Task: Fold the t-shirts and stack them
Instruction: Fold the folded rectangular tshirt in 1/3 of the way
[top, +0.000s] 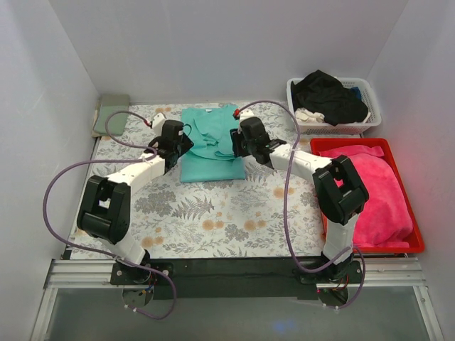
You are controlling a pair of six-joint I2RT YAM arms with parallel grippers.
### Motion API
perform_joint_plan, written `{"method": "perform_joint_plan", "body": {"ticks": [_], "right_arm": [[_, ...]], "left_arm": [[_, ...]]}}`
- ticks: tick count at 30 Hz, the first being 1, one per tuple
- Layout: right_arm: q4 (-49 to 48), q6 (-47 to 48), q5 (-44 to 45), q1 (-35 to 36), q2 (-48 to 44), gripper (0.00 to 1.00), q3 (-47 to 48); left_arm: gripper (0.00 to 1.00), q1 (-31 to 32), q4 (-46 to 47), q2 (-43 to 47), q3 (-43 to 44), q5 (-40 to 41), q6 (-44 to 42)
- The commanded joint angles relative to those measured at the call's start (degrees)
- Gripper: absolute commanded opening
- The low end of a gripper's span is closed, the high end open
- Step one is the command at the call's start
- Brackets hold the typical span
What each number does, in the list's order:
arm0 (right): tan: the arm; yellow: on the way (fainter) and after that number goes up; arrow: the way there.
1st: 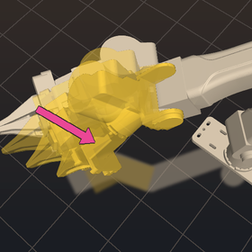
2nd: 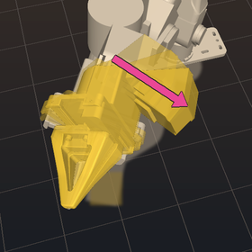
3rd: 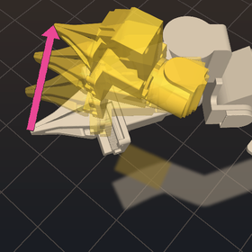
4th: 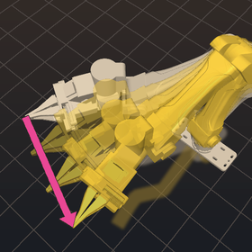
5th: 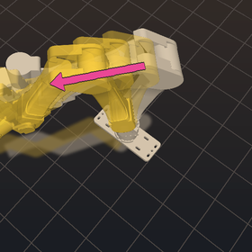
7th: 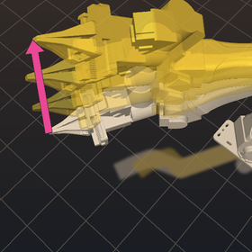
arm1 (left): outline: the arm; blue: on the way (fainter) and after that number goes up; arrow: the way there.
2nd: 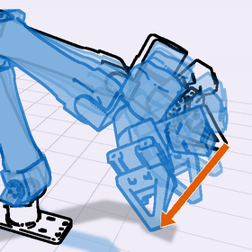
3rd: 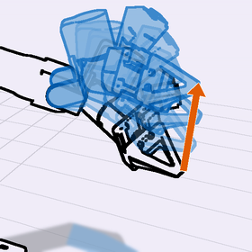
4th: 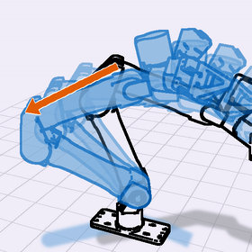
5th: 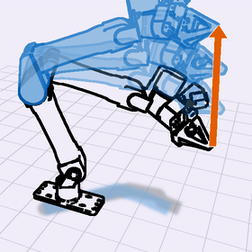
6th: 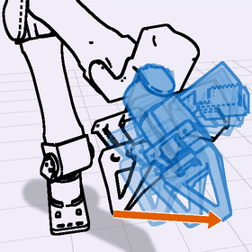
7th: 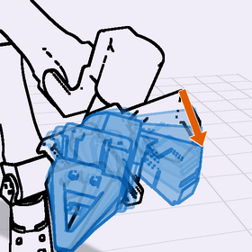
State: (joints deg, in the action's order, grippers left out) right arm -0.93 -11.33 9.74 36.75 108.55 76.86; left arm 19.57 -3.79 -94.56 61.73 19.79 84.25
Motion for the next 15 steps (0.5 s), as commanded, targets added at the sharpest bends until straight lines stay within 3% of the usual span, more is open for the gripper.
{"method": "perform_joint_plan", "body": {"ticks": [1, 8, 15], "right_arm": [[0.1, 0.2, 0.2, 4.6, -3.7, 0.48, -4.7], [0.3, -1.8, 0.5, 5.8, -0.9, 0.47, -5.3], [0.8, -1.1, 2.2, 5.7, 6.7, 0.46, 0.5]], "left_arm": [[0.38, -0.1, -0.3, 4.9, -5.6, -6.1, 0.9], [0.37, 0.0, -1.7, 3.0, -7.1, -7.4, 0.2], [0.37, 0.0, -2.4, -3.8, -3.7, -7.5, 0.0]]}}
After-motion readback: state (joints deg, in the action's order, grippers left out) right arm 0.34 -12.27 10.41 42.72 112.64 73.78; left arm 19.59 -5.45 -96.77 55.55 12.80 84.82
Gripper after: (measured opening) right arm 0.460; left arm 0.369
